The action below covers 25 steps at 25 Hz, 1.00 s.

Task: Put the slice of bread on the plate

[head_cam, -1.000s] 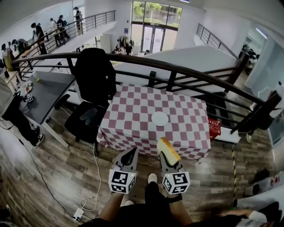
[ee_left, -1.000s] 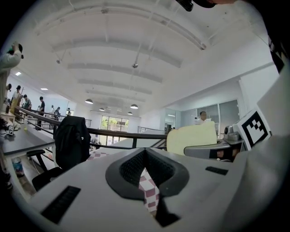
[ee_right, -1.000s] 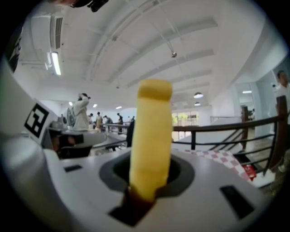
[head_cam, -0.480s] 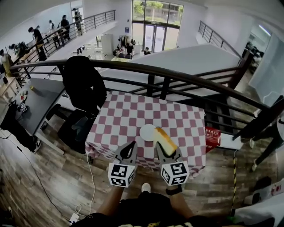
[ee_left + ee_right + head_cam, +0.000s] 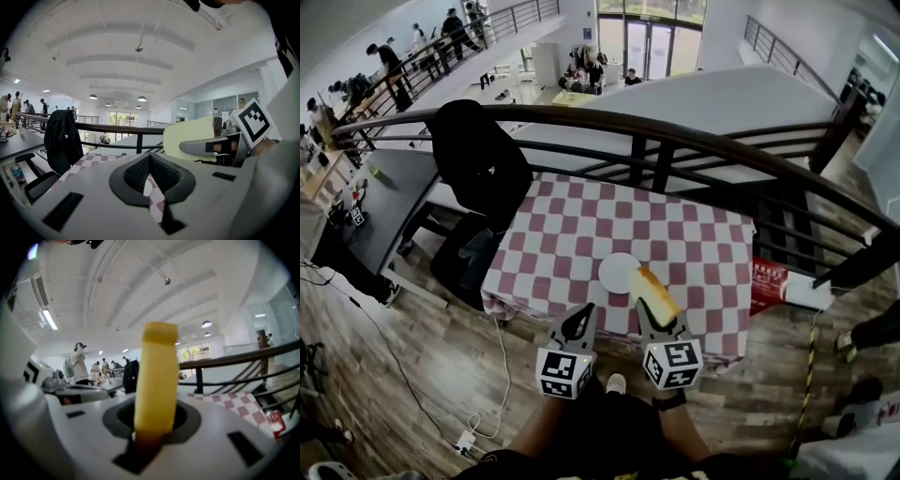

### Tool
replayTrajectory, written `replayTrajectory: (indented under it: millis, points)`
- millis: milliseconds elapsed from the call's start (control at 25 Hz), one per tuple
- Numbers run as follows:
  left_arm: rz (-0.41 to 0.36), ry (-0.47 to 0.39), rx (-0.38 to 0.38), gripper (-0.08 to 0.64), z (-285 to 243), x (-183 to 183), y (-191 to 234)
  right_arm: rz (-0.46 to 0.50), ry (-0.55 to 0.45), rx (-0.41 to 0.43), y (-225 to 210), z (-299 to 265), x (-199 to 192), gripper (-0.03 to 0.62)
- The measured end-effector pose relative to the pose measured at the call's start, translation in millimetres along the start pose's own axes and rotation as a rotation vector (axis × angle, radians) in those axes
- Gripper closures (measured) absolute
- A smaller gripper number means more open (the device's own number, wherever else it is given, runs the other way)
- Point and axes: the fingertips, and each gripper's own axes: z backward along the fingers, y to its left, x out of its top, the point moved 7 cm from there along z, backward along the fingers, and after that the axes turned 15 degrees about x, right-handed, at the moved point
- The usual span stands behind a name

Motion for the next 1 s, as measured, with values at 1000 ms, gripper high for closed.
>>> replayTrajectory:
  millis: [1000]
  points:
    - [0.052, 0.275, -0.049, 0.541, -152, -75, 31, -0.227, 0.391, 0.017, -85, -111, -88, 0.491]
